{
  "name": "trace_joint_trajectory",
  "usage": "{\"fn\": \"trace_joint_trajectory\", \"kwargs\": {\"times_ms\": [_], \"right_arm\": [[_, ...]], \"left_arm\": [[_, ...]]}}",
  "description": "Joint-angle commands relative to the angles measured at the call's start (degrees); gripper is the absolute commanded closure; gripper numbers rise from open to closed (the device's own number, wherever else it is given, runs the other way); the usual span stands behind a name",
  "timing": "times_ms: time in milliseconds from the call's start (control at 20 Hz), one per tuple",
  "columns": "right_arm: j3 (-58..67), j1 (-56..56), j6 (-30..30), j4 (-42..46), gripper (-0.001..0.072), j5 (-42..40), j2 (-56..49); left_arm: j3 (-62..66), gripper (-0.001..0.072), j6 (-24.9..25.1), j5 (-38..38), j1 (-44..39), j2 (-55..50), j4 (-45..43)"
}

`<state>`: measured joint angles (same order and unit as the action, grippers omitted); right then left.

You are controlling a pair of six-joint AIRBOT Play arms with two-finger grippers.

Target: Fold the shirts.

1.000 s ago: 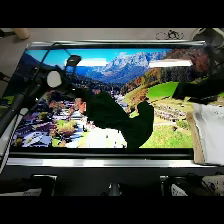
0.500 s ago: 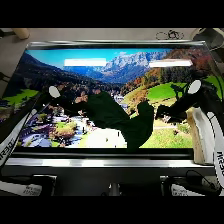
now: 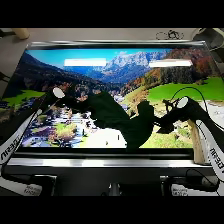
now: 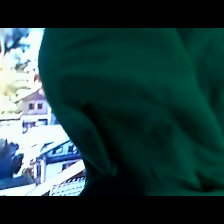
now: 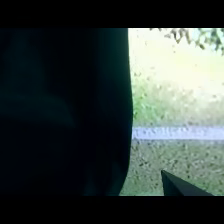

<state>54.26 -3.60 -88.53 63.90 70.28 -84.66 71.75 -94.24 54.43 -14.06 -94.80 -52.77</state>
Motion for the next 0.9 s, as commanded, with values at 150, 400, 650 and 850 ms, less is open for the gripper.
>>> {"fn": "trace_joint_trajectory", "kwargs": {"times_ms": [150, 400, 650, 850], "right_arm": [[1.2, -0.3, 4.2, -6.8, 0.0693, -3.6, -0.9], [30.0, -0.9, 9.5, 3.8, 0.0692, -4.0, 16.8], [43.5, -0.8, 8.4, 4.3, 0.0692, -14.3, 38.8], [43.5, -0.8, 4.3, 9.2, 0.0692, -15.1, 46.8]], "left_arm": [[5.1, 0.0676, 4.4, -1.1, 0.0, 4.7, 0.5], [30.6, 0.0677, 11.5, -3.6, 0.1, 20.4, -11.1], [48.1, 0.0676, 1.5, -6.4, 0.1, 36.1, -30.4], [41.3, 0.0676, -1.2, -6.5, 0.1, 45.6, -34.6]]}}
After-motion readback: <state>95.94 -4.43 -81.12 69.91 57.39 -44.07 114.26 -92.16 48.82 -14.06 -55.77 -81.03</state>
